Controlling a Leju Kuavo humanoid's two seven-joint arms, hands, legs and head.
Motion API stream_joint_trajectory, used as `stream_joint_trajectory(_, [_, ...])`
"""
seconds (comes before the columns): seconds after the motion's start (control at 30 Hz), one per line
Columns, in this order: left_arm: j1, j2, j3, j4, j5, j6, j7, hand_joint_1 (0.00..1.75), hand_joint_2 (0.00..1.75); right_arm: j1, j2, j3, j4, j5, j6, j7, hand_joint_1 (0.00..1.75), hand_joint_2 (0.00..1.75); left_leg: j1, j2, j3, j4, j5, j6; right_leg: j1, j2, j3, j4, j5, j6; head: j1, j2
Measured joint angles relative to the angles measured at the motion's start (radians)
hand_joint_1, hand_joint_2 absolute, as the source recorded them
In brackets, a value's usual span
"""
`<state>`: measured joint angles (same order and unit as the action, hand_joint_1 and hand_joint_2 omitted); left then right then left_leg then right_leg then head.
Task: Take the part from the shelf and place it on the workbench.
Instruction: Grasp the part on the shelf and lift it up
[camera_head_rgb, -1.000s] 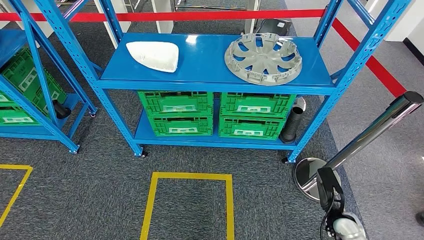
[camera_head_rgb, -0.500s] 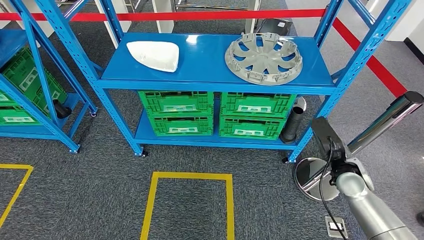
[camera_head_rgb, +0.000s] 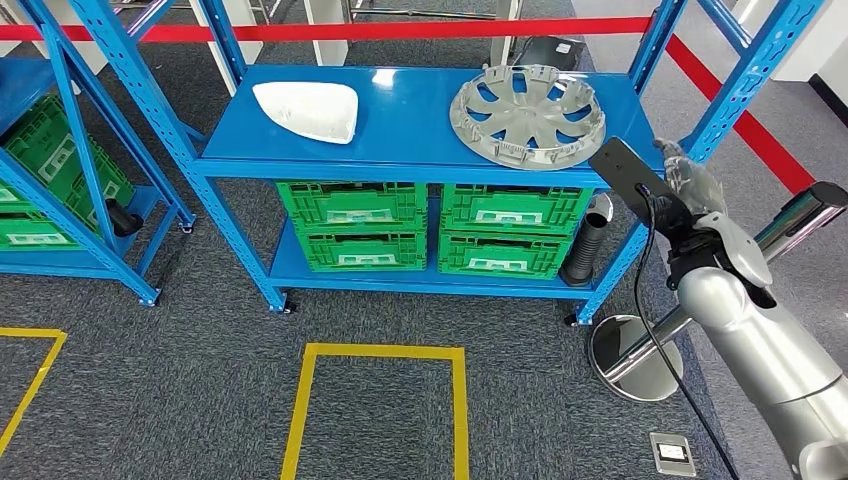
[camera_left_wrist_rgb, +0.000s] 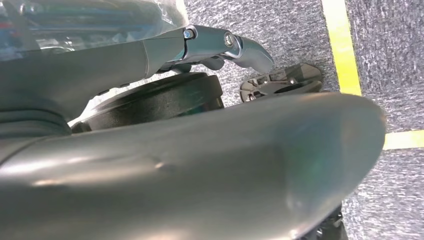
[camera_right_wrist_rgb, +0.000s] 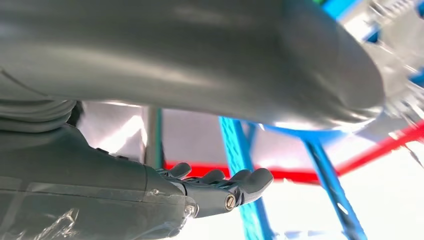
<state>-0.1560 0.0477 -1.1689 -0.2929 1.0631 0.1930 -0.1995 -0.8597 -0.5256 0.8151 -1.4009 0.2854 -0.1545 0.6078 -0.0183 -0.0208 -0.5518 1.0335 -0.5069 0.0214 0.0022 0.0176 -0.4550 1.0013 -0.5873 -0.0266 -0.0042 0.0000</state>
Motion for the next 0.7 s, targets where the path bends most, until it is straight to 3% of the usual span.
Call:
stream_joint_trajectory(0.3, [-0.014, 0.0, -0.055, 0.007, -0.003, -0.009, 0.008, 0.0, 0.0, -0.088, -0.025, 0.069, -0.071, 0.058, 0.077, 0.007, 0.0, 0.0, 0.0, 0.0, 0.0, 0.0, 0.0, 0.0, 0.0, 0.0, 0.0, 0.0, 0.0, 0.0, 0.0, 0.0])
stream_joint_trajectory(0.7, [-0.017, 0.0, -0.079, 0.013, -0.017, -0.012, 0.006, 0.0, 0.0, -0.035, -0.06, 0.092, -0.116, 0.166, 0.108, 0.008, 0.0, 0.0, 0.0, 0.0, 0.0, 0.0, 0.0, 0.0, 0.0, 0.0, 0.0, 0.0, 0.0, 0.0, 0.0, 0.0])
